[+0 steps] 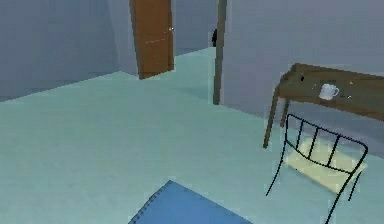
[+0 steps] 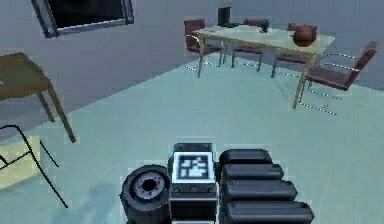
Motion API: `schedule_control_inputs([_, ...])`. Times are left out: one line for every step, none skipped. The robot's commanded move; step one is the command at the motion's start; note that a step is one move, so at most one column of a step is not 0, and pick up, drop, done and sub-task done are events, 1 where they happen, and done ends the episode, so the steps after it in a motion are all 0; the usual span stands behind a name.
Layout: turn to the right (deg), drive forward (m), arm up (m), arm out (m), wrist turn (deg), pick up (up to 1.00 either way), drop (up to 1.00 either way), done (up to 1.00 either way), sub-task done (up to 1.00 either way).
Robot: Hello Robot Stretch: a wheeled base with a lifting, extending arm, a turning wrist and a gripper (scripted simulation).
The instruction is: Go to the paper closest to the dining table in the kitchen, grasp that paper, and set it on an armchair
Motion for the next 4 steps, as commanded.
schedule_control_inputs([0.0, 1.00, 0.00, 0.00, 0.0, 0.00, 0.00, 0.00, 0.00])
schedule_control_inputs([0.0, 1.00, 0.00, 0.00, 0.0, 0.00, 0.00, 0.00, 0.00])
schedule_control_inputs([0.0, 1.00, 0.00, 0.00, 0.0, 0.00, 0.00, 0.00, 0.00])
schedule_control_inputs([-24.0, 0.00, 0.00, 0.00, 0.0, 0.00, 0.00, 0.00, 0.00])
